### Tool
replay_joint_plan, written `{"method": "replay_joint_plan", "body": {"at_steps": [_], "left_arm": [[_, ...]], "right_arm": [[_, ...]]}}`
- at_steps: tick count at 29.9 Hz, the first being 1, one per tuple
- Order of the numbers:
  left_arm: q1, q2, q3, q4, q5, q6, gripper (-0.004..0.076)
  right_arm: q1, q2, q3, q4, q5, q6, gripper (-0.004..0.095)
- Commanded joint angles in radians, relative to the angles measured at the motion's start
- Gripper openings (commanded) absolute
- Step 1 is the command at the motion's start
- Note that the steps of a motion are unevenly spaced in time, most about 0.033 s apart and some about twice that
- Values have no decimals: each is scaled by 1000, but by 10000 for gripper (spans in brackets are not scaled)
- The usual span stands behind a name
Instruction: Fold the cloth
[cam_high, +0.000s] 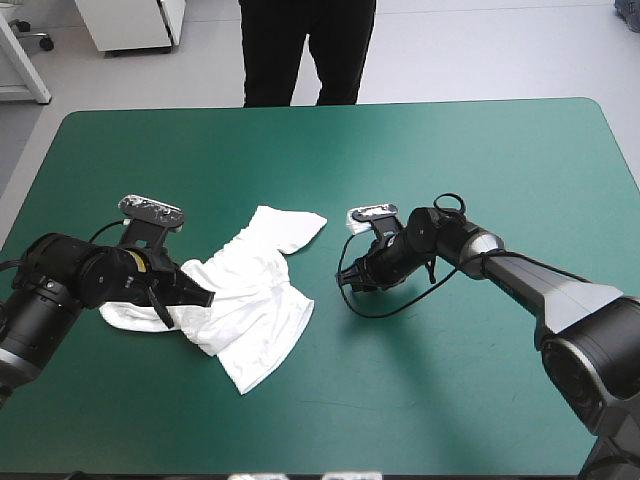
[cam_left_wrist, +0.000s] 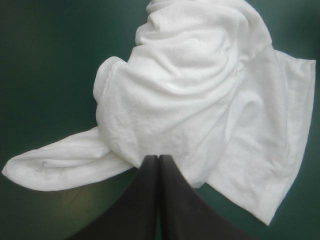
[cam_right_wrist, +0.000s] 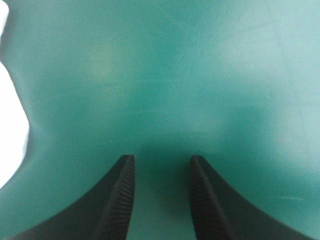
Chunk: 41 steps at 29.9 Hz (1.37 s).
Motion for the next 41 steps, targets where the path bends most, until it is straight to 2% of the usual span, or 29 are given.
{"method": "replay_joint_plan", "body": {"at_steps": [1,10,14,19,23,32,37,41], "left_arm": [[0,-17,-29,-7,-30,-10,-9],[0,-17,-29,-7,-30,-10,-9],[0,-17,-29,-9,-24,-10,-9],[0,-17,-29,-9,-21,-10,-9],[0,-17,-29,-9,-21,-10,-9],[0,-17,-29,-9,-18,-10,-9],[0,-13,-29,-9,-18,-10,-9],[0,-11,-29,-9,-18,-10,-9]], "right_arm": [[1,-35,-22,6,21,-4,347],[-1,-38,-29,-5,25,6,347],[-20,-51,-86,-117,51,57,347],[-99,-73,-208,-231,210,123,347],[-191,-106,-293,-277,345,149,347],[-379,-310,-312,-459,488,254,347],[-399,-439,-310,-544,546,296,347],[-399,-533,-310,-537,546,306,347]]}}
